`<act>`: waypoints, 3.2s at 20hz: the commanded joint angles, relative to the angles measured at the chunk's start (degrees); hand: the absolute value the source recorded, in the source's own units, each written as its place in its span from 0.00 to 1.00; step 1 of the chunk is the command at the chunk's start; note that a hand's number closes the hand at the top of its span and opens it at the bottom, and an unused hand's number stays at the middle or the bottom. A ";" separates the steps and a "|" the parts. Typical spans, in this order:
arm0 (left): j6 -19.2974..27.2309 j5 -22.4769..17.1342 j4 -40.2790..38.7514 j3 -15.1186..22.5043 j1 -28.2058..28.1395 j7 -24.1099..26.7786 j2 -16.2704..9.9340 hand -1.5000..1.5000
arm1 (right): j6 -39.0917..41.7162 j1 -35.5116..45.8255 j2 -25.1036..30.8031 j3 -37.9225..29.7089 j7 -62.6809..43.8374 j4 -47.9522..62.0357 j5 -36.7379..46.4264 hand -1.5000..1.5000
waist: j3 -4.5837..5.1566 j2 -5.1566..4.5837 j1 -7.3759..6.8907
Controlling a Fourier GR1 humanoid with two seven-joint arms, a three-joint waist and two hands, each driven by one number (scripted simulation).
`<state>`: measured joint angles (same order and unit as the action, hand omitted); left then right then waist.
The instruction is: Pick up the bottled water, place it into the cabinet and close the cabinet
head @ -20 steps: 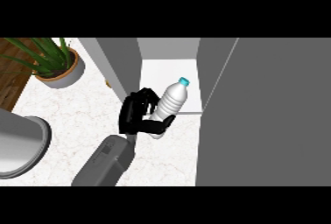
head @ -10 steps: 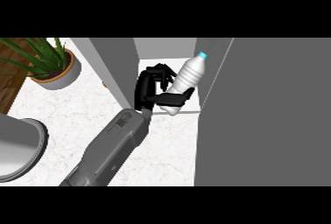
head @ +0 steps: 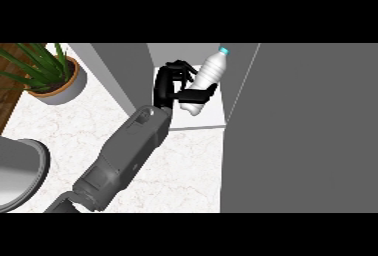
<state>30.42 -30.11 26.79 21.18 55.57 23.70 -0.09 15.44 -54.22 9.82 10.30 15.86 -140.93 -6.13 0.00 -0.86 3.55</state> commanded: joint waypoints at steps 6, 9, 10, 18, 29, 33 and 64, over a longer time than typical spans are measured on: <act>3.92 0.09 -13.86 -4.95 7.33 0.65 -1.33 1.00 | 0.82 1.64 -0.64 -0.63 -1.62 -2.19 -5.64 0.00 | 0.05 -0.89 1.12; 3.84 -1.02 -15.15 -7.26 7.51 3.61 -2.71 1.00 | 1.76 1.03 -0.01 -1.77 -1.33 -2.35 -5.48 0.00 | 0.08 -1.00 1.42; 2.69 -1.57 -15.16 -8.04 5.28 6.32 -1.53 1.00 | 1.32 1.21 -0.87 -1.29 -1.16 -1.53 -5.16 0.00 | 0.09 -0.78 0.86; 8.32 2.99 -21.06 -5.18 10.30 7.02 -3.07 0.00 | 4.29 -1.56 0.55 -2.64 -0.07 -2.35 -6.18 0.00 | 0.07 -1.07 2.98; 3.62 1.92 -20.14 -6.99 15.71 7.42 -1.49 0.00 | 4.94 1.36 0.57 -2.22 -1.46 -1.93 -5.79 0.00 | 0.14 -1.58 2.71; -2.43 -0.62 -16.73 -10.11 14.12 13.55 -2.28 0.00 | 6.19 0.83 -0.02 -1.38 1.04 0.71 -5.01 0.00 | 0.11 -1.02 1.78; -17.80 -5.97 23.92 4.71 -16.99 11.01 0.09 0.00 | 1.79 -3.22 -1.84 2.16 -4.02 -5.46 -2.85 0.00 | 0.00 1.54 -4.04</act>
<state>13.48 -36.57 42.26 23.05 44.70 35.72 0.00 17.50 -55.86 7.05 14.52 13.32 -141.22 -7.28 0.04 0.57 0.14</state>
